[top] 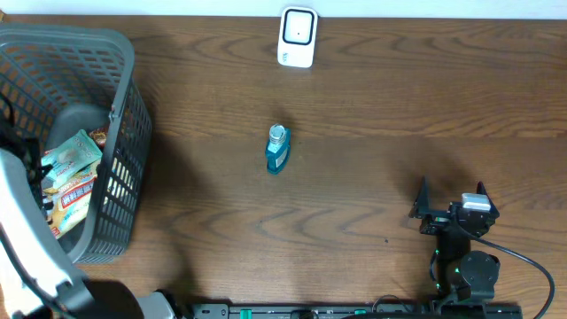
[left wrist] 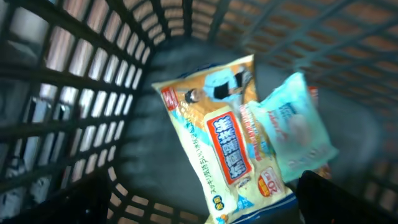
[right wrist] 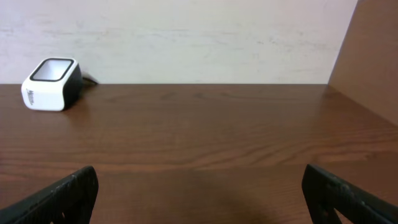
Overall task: Scan the item barcode
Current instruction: 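Return the left gripper into the basket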
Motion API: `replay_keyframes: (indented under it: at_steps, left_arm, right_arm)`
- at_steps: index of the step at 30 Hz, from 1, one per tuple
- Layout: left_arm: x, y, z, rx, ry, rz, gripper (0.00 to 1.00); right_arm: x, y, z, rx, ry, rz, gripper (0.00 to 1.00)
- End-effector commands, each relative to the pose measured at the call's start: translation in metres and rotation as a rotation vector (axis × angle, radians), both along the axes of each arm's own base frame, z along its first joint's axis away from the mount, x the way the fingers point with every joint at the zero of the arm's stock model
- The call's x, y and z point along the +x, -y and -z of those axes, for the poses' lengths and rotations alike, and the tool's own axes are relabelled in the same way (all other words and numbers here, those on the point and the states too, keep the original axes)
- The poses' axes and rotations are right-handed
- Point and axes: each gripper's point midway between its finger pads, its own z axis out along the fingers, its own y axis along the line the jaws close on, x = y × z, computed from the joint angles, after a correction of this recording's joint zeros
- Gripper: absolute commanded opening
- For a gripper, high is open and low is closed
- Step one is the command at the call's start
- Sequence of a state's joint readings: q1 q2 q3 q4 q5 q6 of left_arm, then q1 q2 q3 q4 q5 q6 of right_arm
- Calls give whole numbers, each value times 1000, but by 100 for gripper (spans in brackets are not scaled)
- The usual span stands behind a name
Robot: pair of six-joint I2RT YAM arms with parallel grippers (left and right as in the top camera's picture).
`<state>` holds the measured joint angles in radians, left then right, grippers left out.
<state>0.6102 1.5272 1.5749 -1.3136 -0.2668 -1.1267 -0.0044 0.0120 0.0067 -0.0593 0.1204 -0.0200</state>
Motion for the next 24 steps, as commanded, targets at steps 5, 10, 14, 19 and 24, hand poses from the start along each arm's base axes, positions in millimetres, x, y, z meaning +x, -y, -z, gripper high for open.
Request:
replay_keyframes:
  at_steps: [5, 10, 14, 19, 24]
  left_arm:
    - [6, 3, 61, -161, -113, -67, 93]
    - [6, 3, 97, -193, -163, -68, 93]
    - [4, 8, 117, -210, -162, -68, 93]
    - [-1, 12, 139, -218, -168, -68, 92]
    - [-3, 13, 161, -211, -157, -71, 93]
  right_arm:
    - [0, -1, 0, -15, -1, -5, 99]
    - [0, -1, 0, -15, -1, -5, 99]
    - [0, -1, 0, -15, -1, -5, 99]
    - [0, -1, 0, -15, -1, -5, 99]
    - [0, -1, 0, -15, -1, -5, 99]
